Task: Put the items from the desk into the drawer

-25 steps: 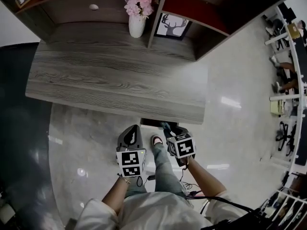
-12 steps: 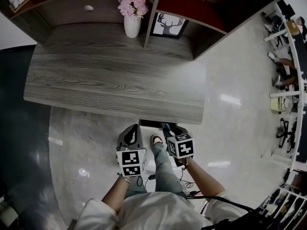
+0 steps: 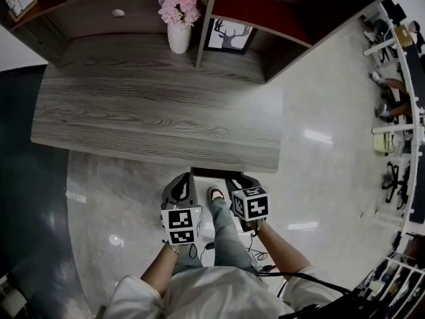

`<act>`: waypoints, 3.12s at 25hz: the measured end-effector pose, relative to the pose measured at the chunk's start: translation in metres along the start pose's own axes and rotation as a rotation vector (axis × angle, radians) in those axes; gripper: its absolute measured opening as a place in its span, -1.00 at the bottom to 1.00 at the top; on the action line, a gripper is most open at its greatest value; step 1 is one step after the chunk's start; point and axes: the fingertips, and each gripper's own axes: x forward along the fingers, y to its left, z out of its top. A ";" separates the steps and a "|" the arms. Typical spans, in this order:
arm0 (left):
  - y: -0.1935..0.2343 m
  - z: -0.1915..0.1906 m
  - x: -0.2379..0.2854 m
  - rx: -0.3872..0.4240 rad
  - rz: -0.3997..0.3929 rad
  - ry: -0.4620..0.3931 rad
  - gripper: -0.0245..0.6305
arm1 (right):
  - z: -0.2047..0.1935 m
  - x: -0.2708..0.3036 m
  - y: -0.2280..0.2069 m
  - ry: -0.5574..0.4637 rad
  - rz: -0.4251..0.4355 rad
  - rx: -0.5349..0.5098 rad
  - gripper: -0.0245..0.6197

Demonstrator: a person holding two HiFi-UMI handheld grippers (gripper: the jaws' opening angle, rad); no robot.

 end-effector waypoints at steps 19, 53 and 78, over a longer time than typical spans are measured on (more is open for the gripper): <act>-0.015 0.019 -0.012 0.029 -0.011 -0.026 -0.93 | 0.003 -0.026 -0.001 -0.065 -0.037 0.078 -0.93; -0.063 0.167 -0.080 0.129 -0.033 -0.304 -0.93 | 0.127 -0.174 0.019 -0.555 -0.012 0.102 -0.93; -0.083 0.165 -0.082 0.129 -0.001 -0.306 -0.93 | 0.129 -0.193 0.003 -0.601 -0.010 0.092 -0.93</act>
